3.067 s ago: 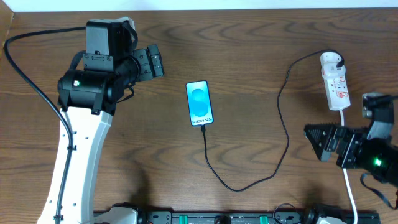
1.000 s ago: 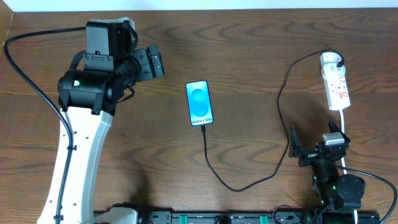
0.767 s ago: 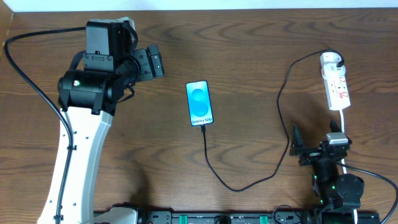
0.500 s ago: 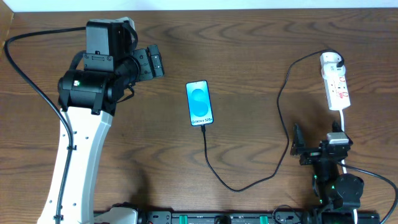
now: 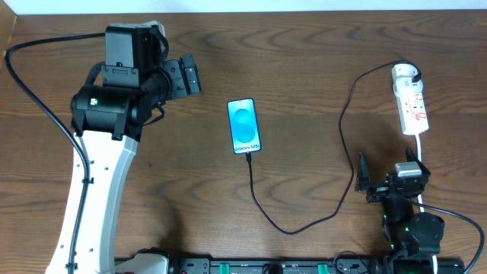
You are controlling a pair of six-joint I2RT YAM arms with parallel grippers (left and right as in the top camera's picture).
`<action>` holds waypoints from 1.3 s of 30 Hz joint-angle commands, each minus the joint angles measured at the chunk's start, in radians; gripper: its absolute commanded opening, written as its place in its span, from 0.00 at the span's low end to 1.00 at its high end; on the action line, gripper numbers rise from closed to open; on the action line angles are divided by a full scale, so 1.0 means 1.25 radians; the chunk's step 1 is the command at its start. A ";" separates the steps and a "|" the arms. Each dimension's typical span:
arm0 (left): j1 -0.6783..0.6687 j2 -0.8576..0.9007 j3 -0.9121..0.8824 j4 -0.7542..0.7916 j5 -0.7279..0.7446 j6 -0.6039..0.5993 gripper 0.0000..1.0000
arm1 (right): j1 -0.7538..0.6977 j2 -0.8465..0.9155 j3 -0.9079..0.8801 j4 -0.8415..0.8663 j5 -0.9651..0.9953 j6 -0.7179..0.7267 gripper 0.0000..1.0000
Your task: Plug charger to phone and switch on socket
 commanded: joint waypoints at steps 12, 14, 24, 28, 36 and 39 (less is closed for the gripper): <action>0.000 -0.003 -0.002 -0.002 -0.013 0.004 0.93 | 0.007 -0.006 -0.004 -0.001 0.009 -0.011 0.99; 0.000 -0.003 -0.002 -0.002 -0.013 0.004 0.93 | 0.007 -0.006 -0.004 -0.001 0.009 -0.011 0.99; 0.000 -0.007 -0.002 -0.002 -0.014 0.005 0.93 | 0.007 -0.006 -0.004 -0.001 0.009 -0.011 0.99; 0.000 -0.031 -0.007 0.000 -0.056 0.008 0.93 | 0.007 -0.006 -0.004 -0.001 0.009 -0.011 0.99; 0.001 -0.132 -0.085 0.036 -0.059 0.057 0.93 | 0.007 -0.006 -0.004 -0.001 0.009 -0.011 0.99; 0.001 -0.191 -0.154 0.051 -0.071 0.056 0.93 | 0.007 -0.006 -0.004 -0.001 0.009 -0.011 0.99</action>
